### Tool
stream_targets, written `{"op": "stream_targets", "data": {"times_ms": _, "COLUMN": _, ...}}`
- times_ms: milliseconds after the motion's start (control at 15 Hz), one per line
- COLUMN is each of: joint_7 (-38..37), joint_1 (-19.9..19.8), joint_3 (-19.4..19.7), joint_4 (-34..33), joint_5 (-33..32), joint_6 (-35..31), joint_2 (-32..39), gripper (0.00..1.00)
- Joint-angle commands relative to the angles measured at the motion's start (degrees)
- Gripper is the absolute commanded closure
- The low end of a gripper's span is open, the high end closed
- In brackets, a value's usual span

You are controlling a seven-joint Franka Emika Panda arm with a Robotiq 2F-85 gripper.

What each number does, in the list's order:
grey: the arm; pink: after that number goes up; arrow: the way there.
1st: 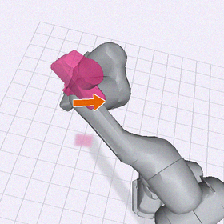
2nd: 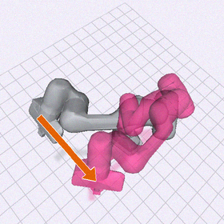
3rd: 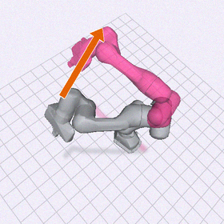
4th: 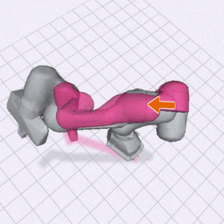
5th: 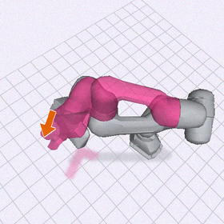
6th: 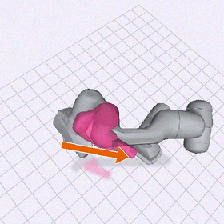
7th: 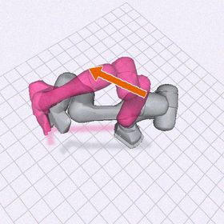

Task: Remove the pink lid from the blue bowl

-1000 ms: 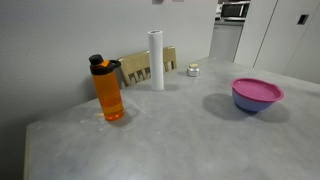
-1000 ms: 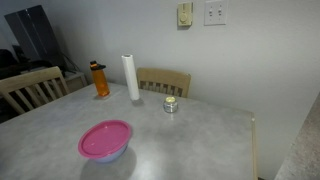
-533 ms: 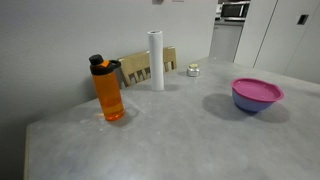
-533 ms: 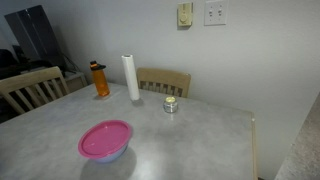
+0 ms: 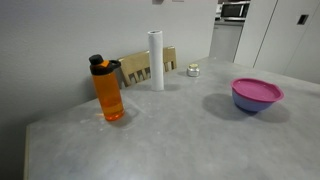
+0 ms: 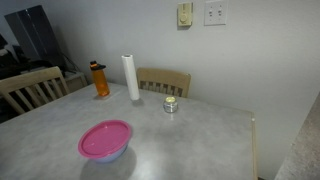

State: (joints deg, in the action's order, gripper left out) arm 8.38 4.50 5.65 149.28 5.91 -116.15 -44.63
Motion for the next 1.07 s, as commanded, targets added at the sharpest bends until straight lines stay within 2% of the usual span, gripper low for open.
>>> {"op": "stream_targets", "data": {"times_ms": 0, "joint_7": 0.5, "joint_1": -0.9, "joint_3": -0.1, "joint_4": -1.6, "joint_5": 0.2, "joint_6": -3.1, "joint_2": 7.5, "gripper": 0.00}}
{"op": "stream_targets", "data": {"times_ms": 200, "joint_7": 4.1, "joint_1": 0.4, "joint_3": 1.6, "joint_4": -1.5, "joint_5": 1.6, "joint_6": -7.7, "joint_2": 12.3, "gripper": 0.00}}
{"op": "stream_targets", "data": {"times_ms": 267, "joint_7": 1.2, "joint_1": -0.7, "joint_3": -0.3, "joint_4": -0.3, "joint_5": 0.8, "joint_6": -5.1, "joint_2": 8.0, "gripper": 0.00}}
{"op": "stream_targets", "data": {"times_ms": 667, "joint_7": 2.6, "joint_1": -0.7, "joint_3": 0.4, "joint_4": -1.2, "joint_5": 1.2, "joint_6": -7.9, "joint_2": 12.5, "gripper": 0.00}}
{"op": "stream_targets", "data": {"times_ms": 1000, "joint_7": -5.7, "joint_1": -1.4, "joint_3": -1.6, "joint_4": -2.9, "joint_5": 2.3, "joint_6": -12.6, "joint_2": 18.9, "gripper": 0.00}}
